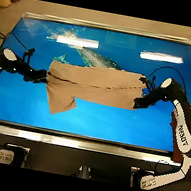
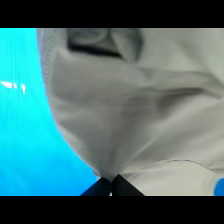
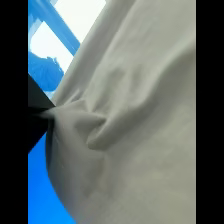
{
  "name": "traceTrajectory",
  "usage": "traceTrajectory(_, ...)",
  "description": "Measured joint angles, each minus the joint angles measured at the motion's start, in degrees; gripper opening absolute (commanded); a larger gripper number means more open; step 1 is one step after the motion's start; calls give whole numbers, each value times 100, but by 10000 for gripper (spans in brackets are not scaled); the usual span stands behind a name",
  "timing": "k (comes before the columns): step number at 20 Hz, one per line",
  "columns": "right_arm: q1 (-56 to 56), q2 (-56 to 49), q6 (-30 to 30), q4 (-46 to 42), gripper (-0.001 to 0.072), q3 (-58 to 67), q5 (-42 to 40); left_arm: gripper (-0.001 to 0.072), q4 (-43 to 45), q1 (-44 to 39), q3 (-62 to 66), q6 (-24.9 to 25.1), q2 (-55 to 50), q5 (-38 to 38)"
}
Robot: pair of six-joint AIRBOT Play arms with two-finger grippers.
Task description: Fold the shirts.
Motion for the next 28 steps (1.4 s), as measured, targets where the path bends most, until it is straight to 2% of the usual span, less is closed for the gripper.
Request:
traceTrajectory(3, 39, 575, -129, -203, 14, 490, -44, 27, -9, 4, 549, 24, 629, -9)
traceTrajectory(6, 48, 1626, -485, -352, 15, 1438, -570, 27, -153, 7, 1602, 39, 1596, 160)
traceTrajectory(9, 57, 3010, -927, -402, 15, 2249, -1429, 27, -258, 7, 2780, 90, 2680, 903)
traceTrajectory(12, 59, 4334, -1200, -452, 15, 2594, -2120, 26, -291, 13, 3370, 125, 3650, 1622)
traceTrajectory(15, 57, 5143, -1305, -503, 15, 2721, -2315, 26, -308, 15, 3574, 24, 4299, 1856)
traceTrajectory(21, 57, 5357, -1233, -654, 16, 2787, -2048, 26, -85, 15, 3679, -175, 4557, 1821)
traceTrajectory(25, 59, 4642, -1202, -787, 16, 2743, -774, 28, 439, 11, 3436, -199, 4144, 752)
traceTrajectory(28, 61, 3694, -1204, -909, 15, 2420, -4, 28, 592, 4, 2494, -208, 3652, 221)
